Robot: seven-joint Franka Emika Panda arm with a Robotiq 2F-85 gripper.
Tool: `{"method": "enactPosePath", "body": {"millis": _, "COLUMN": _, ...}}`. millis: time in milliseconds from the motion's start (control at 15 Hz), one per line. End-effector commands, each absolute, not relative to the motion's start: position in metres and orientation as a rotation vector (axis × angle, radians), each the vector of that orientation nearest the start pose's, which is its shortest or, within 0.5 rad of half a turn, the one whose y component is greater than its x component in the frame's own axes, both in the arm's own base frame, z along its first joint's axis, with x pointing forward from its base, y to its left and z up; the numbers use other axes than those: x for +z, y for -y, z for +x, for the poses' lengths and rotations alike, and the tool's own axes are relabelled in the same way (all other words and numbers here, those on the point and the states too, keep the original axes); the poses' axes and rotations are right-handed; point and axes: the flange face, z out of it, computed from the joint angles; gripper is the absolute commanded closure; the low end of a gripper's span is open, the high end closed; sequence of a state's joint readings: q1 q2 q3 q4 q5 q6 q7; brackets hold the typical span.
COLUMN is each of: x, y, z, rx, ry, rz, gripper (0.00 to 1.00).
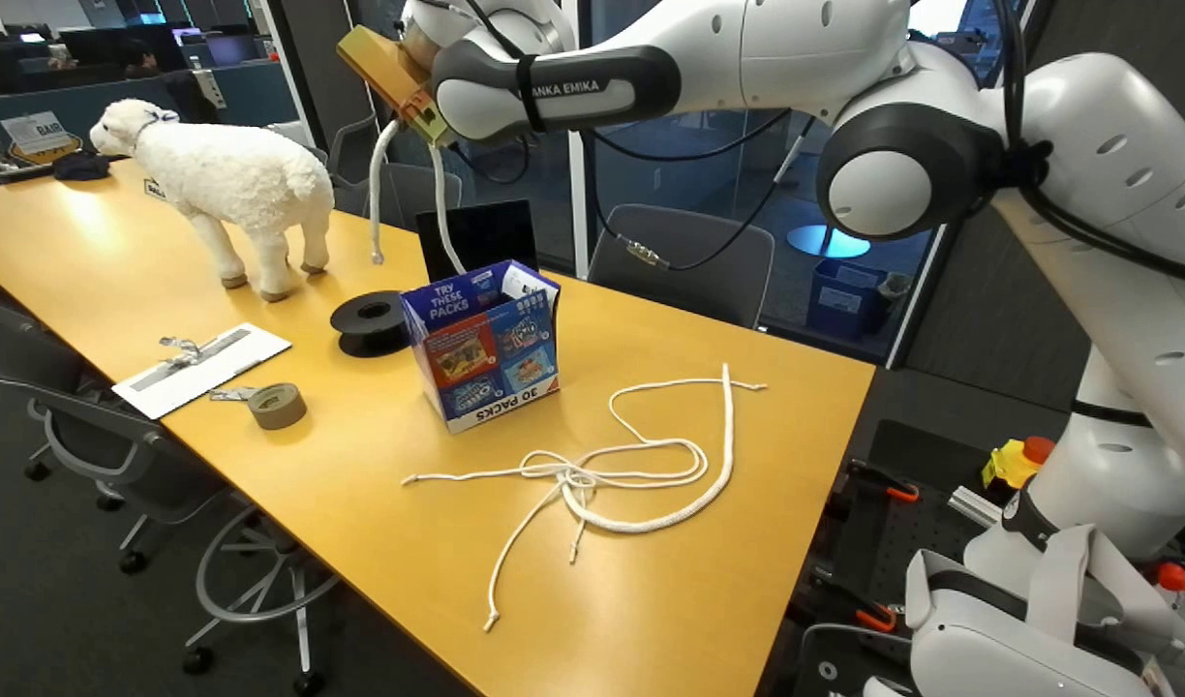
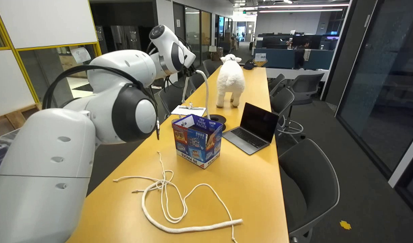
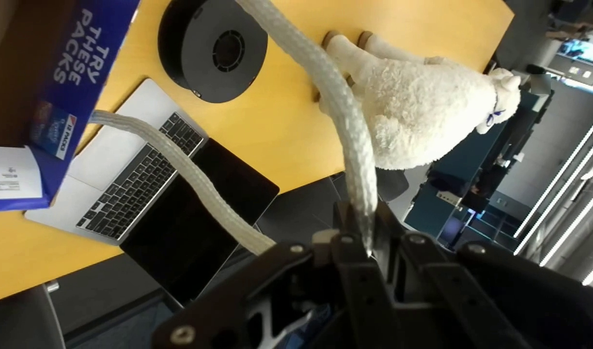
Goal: Put the white ropes inside the blue box
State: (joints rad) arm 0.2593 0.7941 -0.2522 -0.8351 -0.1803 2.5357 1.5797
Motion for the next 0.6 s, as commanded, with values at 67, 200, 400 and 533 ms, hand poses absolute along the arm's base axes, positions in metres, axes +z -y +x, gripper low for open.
{"method": "enactPosePath", "body": {"millis": 67, "x": 0.621, "y": -0.121, "z": 0.788, "rx": -1.217, "ry": -1.445, "rz": -1.897, "gripper": 0.87}}
{"method": "enactPosePath", "body": {"millis": 200, "x": 0.640, "y": -0.125, "z": 0.781, "rx": -1.259, "ry": -1.422, "rz": -1.870, "gripper": 0.87}}
{"method": "enactPosePath", "body": {"millis": 400, "x": 0.661, "y": -0.129, "z": 0.774, "rx": -1.298, "ry": -1.403, "rz": -1.848, "gripper": 0.87}}
{"method": "enactPosePath", "body": {"millis": 533, "x": 0.671, "y": -0.130, "z": 0.770, "rx": -1.305, "ry": -1.396, "rz": -1.849, "gripper": 0.87}}
